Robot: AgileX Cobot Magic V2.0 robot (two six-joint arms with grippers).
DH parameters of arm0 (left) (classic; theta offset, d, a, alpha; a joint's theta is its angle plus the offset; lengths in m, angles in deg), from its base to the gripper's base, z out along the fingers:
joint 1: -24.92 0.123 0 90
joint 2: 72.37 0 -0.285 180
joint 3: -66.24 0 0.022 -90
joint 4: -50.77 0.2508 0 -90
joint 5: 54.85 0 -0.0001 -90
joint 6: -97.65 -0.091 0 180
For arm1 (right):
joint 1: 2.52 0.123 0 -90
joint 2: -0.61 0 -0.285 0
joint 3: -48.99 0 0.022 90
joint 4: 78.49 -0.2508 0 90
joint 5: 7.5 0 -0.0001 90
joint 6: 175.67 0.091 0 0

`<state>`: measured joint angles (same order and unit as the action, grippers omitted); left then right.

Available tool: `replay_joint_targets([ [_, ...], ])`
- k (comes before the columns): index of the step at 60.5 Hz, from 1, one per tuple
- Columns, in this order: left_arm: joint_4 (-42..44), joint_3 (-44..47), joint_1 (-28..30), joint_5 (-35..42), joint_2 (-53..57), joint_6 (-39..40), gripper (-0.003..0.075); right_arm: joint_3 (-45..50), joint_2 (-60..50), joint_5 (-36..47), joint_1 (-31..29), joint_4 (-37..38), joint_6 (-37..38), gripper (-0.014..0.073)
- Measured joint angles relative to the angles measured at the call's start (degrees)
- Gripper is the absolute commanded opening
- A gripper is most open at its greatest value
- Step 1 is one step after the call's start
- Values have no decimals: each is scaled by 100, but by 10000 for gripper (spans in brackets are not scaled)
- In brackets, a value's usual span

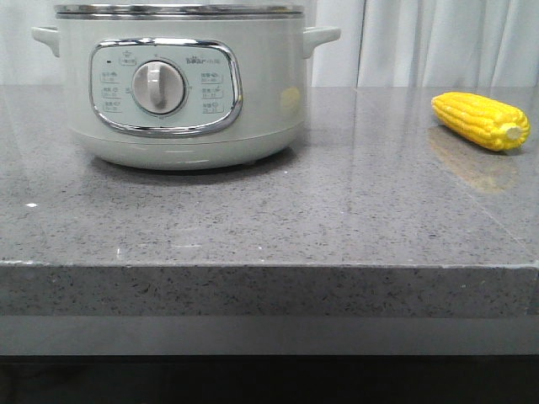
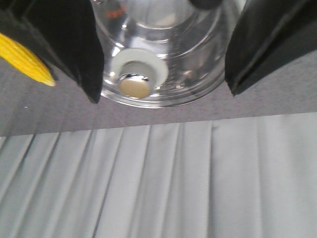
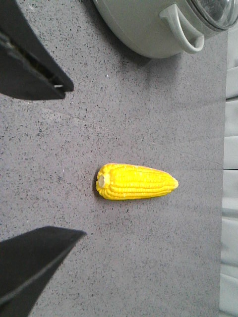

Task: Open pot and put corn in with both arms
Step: 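Grasp the lid's silver knob with the left gripper, then lift the glass lid off the pot with the left gripper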

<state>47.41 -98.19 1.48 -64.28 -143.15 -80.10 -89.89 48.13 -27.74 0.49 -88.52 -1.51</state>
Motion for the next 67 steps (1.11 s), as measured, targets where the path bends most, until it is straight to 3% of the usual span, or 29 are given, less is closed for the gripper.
replay_joint_targets([
  [12,0,-693,-413,279,-1086,0,511,0,0,0,0,0,0,552],
  [33,0,-1628,-441,327,-2642,0,511,0,0,13,0,0,-11,552],
  [67,0,-1719,-256,423,-3215,0,505,0,0,13,0,0,-11,552],
])
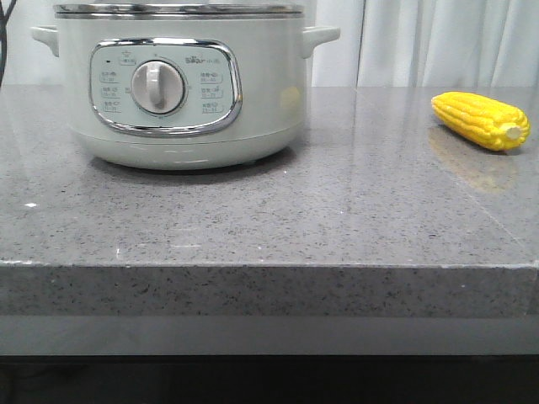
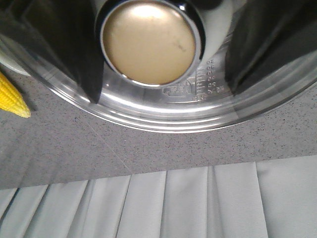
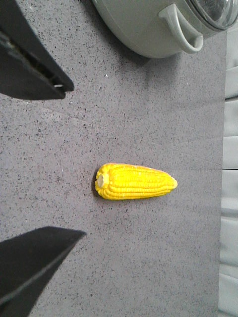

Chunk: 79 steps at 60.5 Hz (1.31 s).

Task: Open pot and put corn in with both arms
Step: 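Lift the glass lid off the pot with the left gripper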

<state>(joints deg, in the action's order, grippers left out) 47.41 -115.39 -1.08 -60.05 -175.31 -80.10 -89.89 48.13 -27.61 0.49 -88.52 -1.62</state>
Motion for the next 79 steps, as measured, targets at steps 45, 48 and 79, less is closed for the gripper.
replay_joint_targets([
  [45,11,-72,-24,173,-30,1,153,0,0,0,0,0,11,552],
  [48,4,-153,-24,127,17,1,153,0,0,0,0,0,11,552],
  [79,493,-511,-24,-1315,2155,1,153,0,0,0,0,0,-1,552],
])
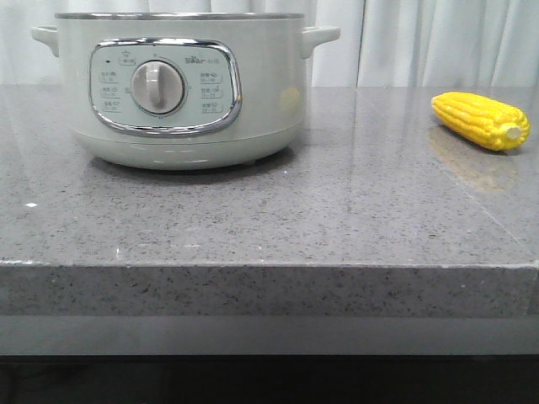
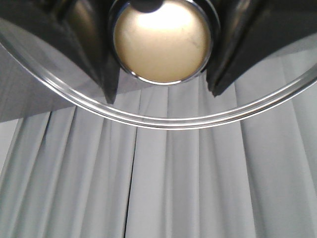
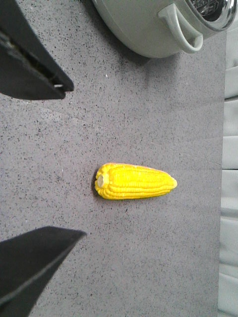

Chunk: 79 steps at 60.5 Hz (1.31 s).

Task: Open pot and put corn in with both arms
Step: 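Lift the glass lid off the pot with the left gripper, then lower the right gripper onto the yellow corn cob and close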

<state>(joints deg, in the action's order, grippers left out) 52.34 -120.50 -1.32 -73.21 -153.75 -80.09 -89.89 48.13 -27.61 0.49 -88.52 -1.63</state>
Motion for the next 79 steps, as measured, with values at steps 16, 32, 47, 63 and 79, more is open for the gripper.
replay_joint_targets([
  [16,218,159,0,-2207,1026,0,153,0,0,0,0,0,0,552],
  [32,130,1516,0,-2507,2157,9,153,0,0,0,0,0,0,552],
  [47,18,2244,0,-2552,3026,9,153,0,0,-49,0,0,0,552],
  [63,18,2284,0,-2504,3103,9,153,-782,568,-907,0,0,12,552],
  [79,18,2294,0,-2505,3103,11,153,-2442,2125,-2133,-184,11,12,552],
])
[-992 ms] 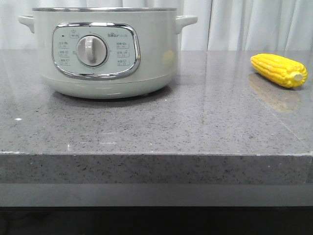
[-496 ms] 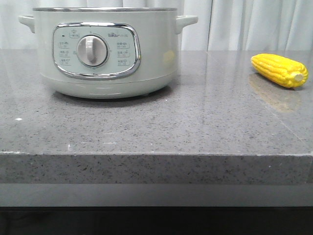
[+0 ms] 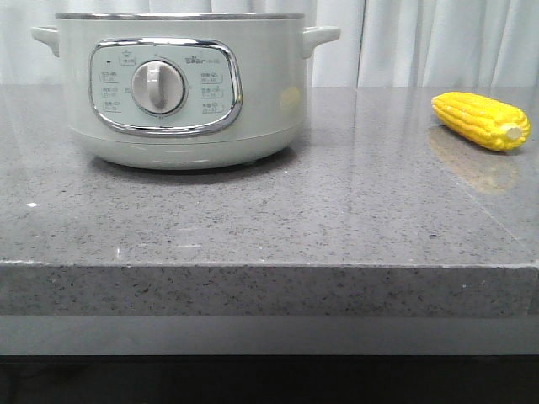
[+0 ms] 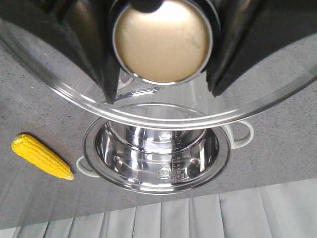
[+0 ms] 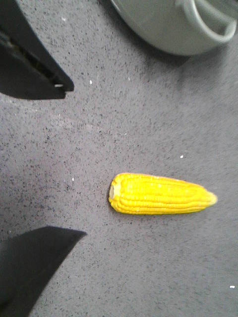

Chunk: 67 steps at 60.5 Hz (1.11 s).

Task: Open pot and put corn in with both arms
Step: 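Lower the right gripper onto the yellow corn cob and close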

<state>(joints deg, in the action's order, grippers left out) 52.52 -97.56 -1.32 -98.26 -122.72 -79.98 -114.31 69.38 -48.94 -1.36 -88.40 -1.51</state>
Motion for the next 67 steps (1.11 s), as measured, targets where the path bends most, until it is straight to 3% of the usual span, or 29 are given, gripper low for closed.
replay_joint_targets([
  [13,0,0,0,0,0,0,153,-1208,1258,-715,-312,33,0,552],
  [33,-5,0,0,0,0,10,153,-2524,3006,-822,-327,44,0,552],
  [67,-5,0,0,0,0,10,153,-3420,4934,-800,-327,-31,0,552],
])
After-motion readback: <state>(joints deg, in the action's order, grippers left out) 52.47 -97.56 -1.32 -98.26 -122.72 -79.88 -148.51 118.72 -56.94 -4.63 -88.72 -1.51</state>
